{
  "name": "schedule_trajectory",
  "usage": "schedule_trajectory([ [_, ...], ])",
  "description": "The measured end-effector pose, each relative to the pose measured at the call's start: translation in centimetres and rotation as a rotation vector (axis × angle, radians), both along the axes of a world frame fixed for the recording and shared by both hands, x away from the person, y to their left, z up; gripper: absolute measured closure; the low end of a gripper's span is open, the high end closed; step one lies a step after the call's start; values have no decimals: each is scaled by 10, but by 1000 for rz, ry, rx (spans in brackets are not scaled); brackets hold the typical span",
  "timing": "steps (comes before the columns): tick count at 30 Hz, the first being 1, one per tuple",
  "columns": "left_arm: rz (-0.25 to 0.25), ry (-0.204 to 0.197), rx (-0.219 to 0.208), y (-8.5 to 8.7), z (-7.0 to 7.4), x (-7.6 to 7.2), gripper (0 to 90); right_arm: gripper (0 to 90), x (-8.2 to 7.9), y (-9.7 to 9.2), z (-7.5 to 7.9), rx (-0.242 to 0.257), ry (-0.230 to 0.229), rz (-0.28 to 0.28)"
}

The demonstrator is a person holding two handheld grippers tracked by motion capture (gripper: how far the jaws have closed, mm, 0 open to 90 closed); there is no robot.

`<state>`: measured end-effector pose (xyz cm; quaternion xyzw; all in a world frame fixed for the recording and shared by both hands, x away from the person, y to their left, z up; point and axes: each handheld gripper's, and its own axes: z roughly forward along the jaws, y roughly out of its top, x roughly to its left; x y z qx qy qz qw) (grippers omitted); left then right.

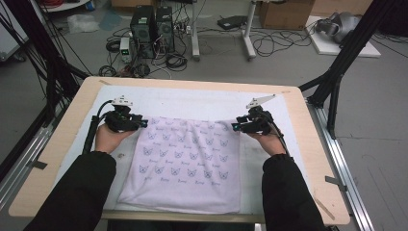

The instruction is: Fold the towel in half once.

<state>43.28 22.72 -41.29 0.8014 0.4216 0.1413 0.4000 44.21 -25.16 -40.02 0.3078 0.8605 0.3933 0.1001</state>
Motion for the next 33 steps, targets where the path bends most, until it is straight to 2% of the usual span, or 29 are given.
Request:
schedule_trajectory([
  [1,0,13,-19,0,-3,2,483,540,3,-1,-3,10,9,-25],
  [2,-6,22,-31,-1,-6,4,512,539,5,-1,-6,9,19,-33],
  [3,-21,36,-31,-2,-8,5,556,543,7,0,-10,-1,31,-35],
  [4,-36,41,-28,-4,-9,6,666,574,8,1,-12,-14,44,-39],
  [6,-49,32,-25,-7,-11,5,833,755,9,3,-15,-16,70,-26],
  [7,-50,31,-32,-8,-10,5,848,832,8,4,-15,-23,75,-12],
  [10,-60,-6,-35,-5,-1,-1,858,848,3,6,-8,-15,60,23],
  [13,-90,-55,-73,1,14,-13,856,848,-7,3,5,-1,26,42],
  [14,-99,-69,-76,2,18,-17,854,848,-13,1,11,16,10,57],
  [15,-114,-105,-74,2,21,-27,852,848,-18,0,14,21,-9,68],
  [17,-130,-113,-65,4,20,-39,849,847,-33,-2,18,25,-23,98],
  [18,-142,-104,-60,7,14,-51,849,847,-39,-4,19,26,-29,107],
  [19,-158,-90,-48,10,9,-59,849,846,-49,-6,14,23,-15,124],
  [21,-181,-60,-30,14,-2,-73,842,839,-61,-9,4,-13,21,145],
  [24,-215,-23,-14,20,-15,-93,791,788,-73,-14,-11,-21,85,176],
  [26,-219,-1,14,22,-11,-95,656,750,-77,-19,-11,-11,85,174],
  [27,-217,-8,7,24,-7,-94,615,736,-78,-23,-7,11,66,161],
  [28,-206,-19,6,25,-2,-92,603,716,-78,-25,-3,33,45,146],
  [30,-183,-35,1,25,7,-85,558,673,-75,-27,3,54,34,128],
  [32,-174,-45,3,22,12,-75,519,625,-69,-24,6,47,12,106],
  [33,-170,-42,-12,21,12,-70,508,604,-64,-21,7,48,13,99],
])
